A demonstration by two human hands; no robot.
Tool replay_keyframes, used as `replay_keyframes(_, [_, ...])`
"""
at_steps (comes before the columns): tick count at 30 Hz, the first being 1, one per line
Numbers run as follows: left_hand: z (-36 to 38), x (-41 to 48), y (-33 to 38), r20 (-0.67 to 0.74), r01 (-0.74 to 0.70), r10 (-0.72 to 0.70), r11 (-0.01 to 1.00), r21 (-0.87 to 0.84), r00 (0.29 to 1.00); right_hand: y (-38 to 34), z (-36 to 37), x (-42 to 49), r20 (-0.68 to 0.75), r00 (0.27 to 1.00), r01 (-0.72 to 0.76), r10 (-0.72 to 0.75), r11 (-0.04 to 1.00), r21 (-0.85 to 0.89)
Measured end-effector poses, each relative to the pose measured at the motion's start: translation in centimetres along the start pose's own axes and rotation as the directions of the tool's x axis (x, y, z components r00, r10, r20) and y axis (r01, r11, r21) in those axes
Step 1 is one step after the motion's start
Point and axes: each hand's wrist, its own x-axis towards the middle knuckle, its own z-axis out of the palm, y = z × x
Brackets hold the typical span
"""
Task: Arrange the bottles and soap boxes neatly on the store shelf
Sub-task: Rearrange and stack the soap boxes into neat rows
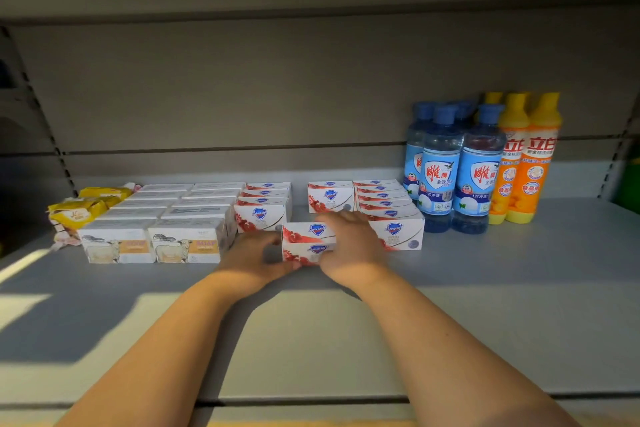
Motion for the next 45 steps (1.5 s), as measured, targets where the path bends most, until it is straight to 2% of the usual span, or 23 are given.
replay_keyframes(2, [0.4, 0.0, -0.2, 0.101, 0.056, -0.054, 0.998, -0.016, 0.993, 0.2, 0.2, 0.1, 0.100, 0.994, -0.041, 0.038, 0.999, 0.028])
replay_keyframes(5, [0.6, 0.3, -0.3, 0.145, 0.087, -0.090, 0.996, 0.024, 0.985, 0.3, 0.2, 0.1, 0.157, 0.987, -0.040, 0.042, 0.999, -0.017])
replay_keyframes(9, [0.8, 0.6, -0.5, 0.149, 0.077, -0.090, 0.993, 0.091, 0.985, -0.6, 0.6, -0.1, 0.113, 0.992, 0.092, -0.063, 0.957, -0.274])
replay_keyframes(13, [0.7, 0.7, -0.9, 0.155, 0.048, -0.079, 0.980, 0.191, 0.985, -1.7, 1.8, 0.1, 0.193, 0.975, 0.175, -0.113, 0.922, -0.345])
replay_keyframes(17, [0.8, 0.7, -1.5, 0.218, 0.179, -0.296, 0.882, 0.435, 0.930, -1.2, 2.6, 0.7, 0.121, 0.986, 0.152, -0.118, 0.931, -0.331])
replay_keyframes(22, [0.6, 0.7, -1.6, 0.288, 0.157, -0.324, 0.863, 0.480, 0.901, -0.4, 3.9, 2.5, 0.066, 0.983, 0.184, -0.172, 0.907, -0.378])
replay_keyframes(25, [0.5, 0.7, -1.6, 0.286, 0.150, -0.326, 0.854, 0.499, 0.901, 0.1, 4.4, 4.1, 0.087, 0.977, 0.212, -0.193, 0.895, -0.393])
replay_keyframes(28, [0.4, 0.7, -1.6, 0.282, 0.154, -0.322, 0.859, 0.489, 0.904, 0.8, 4.9, 6.0, 0.112, 0.984, 0.175, -0.142, 0.903, -0.392])
replay_keyframes(36, [0.7, 0.9, -1.8, 0.287, 0.149, -0.331, 0.848, 0.509, 0.899, 3.1, 6.5, 9.7, 0.042, 0.999, 0.029, -0.012, 0.901, -0.433])
replay_keyframes(45, [0.9, 1.1, -1.9, 0.275, 0.168, -0.345, 0.844, 0.510, 0.897, 4.0, 7.7, 11.1, -0.093, 0.996, -0.032, -0.011, 0.891, -0.453])
